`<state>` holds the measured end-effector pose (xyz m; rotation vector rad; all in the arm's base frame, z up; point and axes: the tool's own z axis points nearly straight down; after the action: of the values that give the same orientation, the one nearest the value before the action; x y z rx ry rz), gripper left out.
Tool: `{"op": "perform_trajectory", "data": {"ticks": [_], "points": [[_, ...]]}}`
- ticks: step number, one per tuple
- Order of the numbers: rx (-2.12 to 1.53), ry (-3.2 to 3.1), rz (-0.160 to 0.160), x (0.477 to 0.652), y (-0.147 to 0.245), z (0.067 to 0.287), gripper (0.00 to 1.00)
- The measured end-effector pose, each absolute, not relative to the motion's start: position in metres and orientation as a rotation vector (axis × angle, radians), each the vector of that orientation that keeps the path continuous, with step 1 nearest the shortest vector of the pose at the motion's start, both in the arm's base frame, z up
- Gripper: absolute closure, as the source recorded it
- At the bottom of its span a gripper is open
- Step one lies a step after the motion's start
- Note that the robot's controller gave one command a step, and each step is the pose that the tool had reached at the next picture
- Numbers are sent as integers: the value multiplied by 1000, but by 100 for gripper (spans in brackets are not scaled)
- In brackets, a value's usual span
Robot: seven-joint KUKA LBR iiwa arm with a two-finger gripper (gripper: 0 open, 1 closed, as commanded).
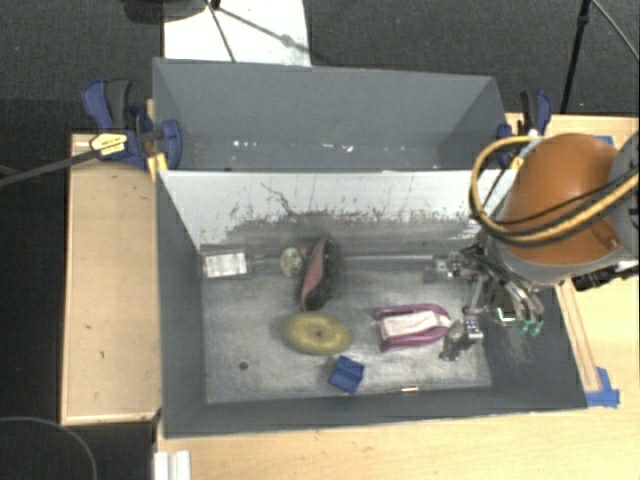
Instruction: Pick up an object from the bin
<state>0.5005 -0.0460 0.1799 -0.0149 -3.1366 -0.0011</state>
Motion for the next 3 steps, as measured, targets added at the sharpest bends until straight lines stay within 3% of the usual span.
{"op": "perform_trajectory", "data": {"ticks": [1, 2, 3], "points": [[350, -3124, 0, 515, -36, 70, 0], [370, -3126, 2, 524, -49, 102, 0], [384, -3124, 1, 531, -57, 100, 0]]}}
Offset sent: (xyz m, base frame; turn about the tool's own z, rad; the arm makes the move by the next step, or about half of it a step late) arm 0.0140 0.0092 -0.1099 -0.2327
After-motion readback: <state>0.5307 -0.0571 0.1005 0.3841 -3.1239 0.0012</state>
